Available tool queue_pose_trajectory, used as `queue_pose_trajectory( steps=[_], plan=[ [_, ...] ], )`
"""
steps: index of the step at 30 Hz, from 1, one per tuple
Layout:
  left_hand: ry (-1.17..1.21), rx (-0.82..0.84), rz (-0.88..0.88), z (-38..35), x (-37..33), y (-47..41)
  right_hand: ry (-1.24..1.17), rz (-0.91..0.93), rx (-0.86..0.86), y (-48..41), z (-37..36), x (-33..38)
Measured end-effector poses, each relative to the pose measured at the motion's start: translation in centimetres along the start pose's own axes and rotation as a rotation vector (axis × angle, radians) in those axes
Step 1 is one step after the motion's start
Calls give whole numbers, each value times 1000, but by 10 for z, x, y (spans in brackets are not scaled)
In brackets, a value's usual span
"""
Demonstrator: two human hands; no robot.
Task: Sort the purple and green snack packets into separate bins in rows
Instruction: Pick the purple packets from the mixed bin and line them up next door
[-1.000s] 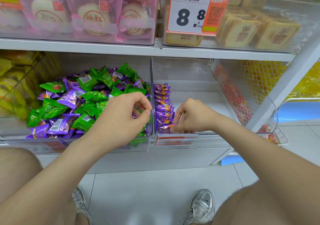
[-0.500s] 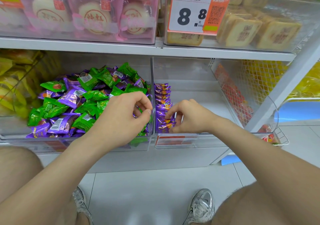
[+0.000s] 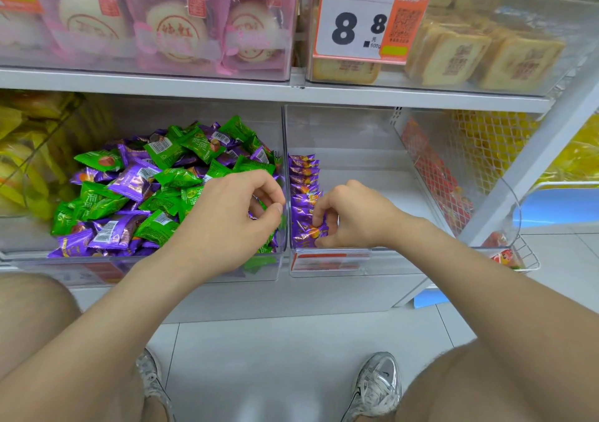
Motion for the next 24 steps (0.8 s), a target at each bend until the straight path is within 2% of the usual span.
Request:
queue_pose_trajectory(
  steps=[8, 17, 24],
  plan=[
    [-3, -1, 3, 0, 0, 0, 98, 91, -14, -2, 0, 9],
    [2, 7, 0, 0, 0, 0, -2, 41, 1, 1, 12, -1],
    [4, 4, -2, 1, -1, 1, -78, 97, 30, 3, 11, 0]
  ],
)
Point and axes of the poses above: each hand's wrist, its own y-axis away from the middle knuckle, its own z-axis out of the back of the hand, x = y × z, the point moved 9 cm from there along -y, towards the middle knuckle, and after that the axes turned 6 degrees about -y, right-handed, at the moved point
